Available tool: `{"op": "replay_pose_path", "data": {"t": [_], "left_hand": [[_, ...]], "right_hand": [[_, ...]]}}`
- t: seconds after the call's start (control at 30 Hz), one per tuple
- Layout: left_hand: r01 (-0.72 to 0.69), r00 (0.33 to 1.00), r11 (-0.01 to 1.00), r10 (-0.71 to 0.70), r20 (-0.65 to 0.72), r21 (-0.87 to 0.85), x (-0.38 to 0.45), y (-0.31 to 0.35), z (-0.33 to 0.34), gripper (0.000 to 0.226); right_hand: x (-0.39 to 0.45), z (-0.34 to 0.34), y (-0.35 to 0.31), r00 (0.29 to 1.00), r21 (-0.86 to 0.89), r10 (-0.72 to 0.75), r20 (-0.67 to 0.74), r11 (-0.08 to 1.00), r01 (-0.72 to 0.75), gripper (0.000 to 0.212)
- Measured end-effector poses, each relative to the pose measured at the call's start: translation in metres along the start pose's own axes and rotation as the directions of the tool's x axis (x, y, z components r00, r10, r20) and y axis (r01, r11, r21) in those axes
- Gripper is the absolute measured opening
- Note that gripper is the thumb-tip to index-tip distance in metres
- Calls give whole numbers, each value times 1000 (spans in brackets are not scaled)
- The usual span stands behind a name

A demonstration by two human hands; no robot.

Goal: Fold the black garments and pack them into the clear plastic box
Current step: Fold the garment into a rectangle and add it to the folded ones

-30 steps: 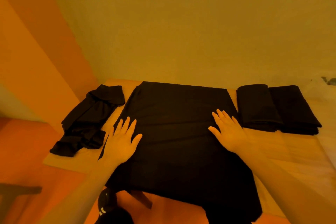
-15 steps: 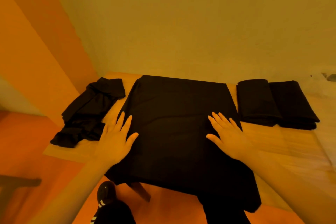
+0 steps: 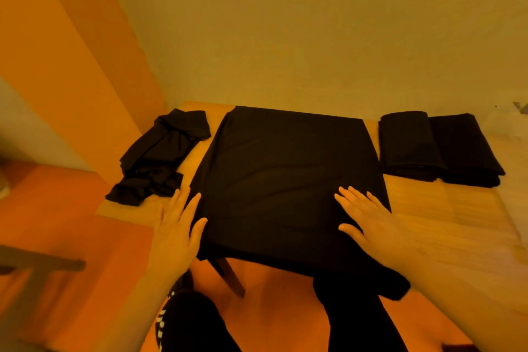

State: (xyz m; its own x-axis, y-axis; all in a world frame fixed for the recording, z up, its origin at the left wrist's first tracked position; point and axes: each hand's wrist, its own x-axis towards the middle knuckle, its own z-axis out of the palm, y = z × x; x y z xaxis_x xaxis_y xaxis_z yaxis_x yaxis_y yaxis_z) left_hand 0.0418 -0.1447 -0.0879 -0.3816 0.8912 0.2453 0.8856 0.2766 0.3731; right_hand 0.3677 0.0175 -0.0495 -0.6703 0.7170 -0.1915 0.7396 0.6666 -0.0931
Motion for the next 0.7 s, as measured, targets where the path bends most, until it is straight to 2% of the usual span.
{"op": "replay_pose_path", "data": {"t": [0.07, 0.13, 0.17, 0.23, 0.27, 0.3, 0.33, 0.37, 0.4, 0.47, 0.53, 0.57, 0.6, 0.67, 0.7], "left_hand": [[122, 976, 979, -148, -157, -161, -24, 2, 0, 51], [321, 895, 866, -409, -176, -382, -47, 4, 6, 49], [420, 831, 767, -540, -134, -485, -53, 6, 8, 51], [558, 716, 495, -693, 84, -666, -55, 12, 9, 57], [586, 694, 386, -693, 195, -713, -52, 14, 9, 58], [591, 699, 329, -664, 265, -736, -50, 16, 9, 56], [580, 721, 314, -628, 294, -751, -48, 16, 9, 52], [562, 743, 324, -603, 291, -761, -46, 16, 8, 48], [550, 752, 334, -597, 280, -765, -46, 16, 6, 44], [554, 733, 328, -627, 262, -765, -47, 15, 3, 32], [571, 702, 291, -657, 274, -767, -50, 16, 1, 17], [571, 698, 272, -658, 283, -775, -51, 17, 1, 16], [565, 696, 258, -658, 286, -784, -53, 17, 1, 16], [539, 711, 251, -647, 275, -804, -56, 18, -1, 16], [527, 726, 274, -637, 258, -805, -57, 17, -2, 17]], "right_hand": [[-28, 9, -8, 999, 15, -11, -32, 1000, 12, 95], [-54, 27, -12, 997, 33, 69, -37, 997, -67, 108], [-64, 35, -15, 992, 54, 113, -62, 993, -110, 107], [-81, 47, -21, 975, 124, 166, -148, 981, -148, 83], [-91, 50, -26, 956, 195, 206, -206, 967, -167, 64], [-102, 52, -31, 919, 291, 260, -298, 941, -172, 49], [-112, 56, -35, 849, 406, 335, -409, 900, -159, 34], [-123, 57, -41, 769, 535, 448, -456, 828, -166, 15], [-134, 58, -46, 703, 673, 575, -420, 717, -184, 4], [-143, 70, -50, 647, 847, 747, -149, 434, -306, 15], [-138, 78, -52, 625, 906, 771, 123, 170, -387, 32], [-133, 76, -54, 621, 930, 753, 218, 34, -367, 42], [-127, 75, -55, 629, 946, 731, 264, -68, -318, 46], [-118, 67, -57, 629, 954, 719, 297, -190, -233, 46], [-117, 65, -57, 605, 946, 727, 325, -252, -206, 44]]}}
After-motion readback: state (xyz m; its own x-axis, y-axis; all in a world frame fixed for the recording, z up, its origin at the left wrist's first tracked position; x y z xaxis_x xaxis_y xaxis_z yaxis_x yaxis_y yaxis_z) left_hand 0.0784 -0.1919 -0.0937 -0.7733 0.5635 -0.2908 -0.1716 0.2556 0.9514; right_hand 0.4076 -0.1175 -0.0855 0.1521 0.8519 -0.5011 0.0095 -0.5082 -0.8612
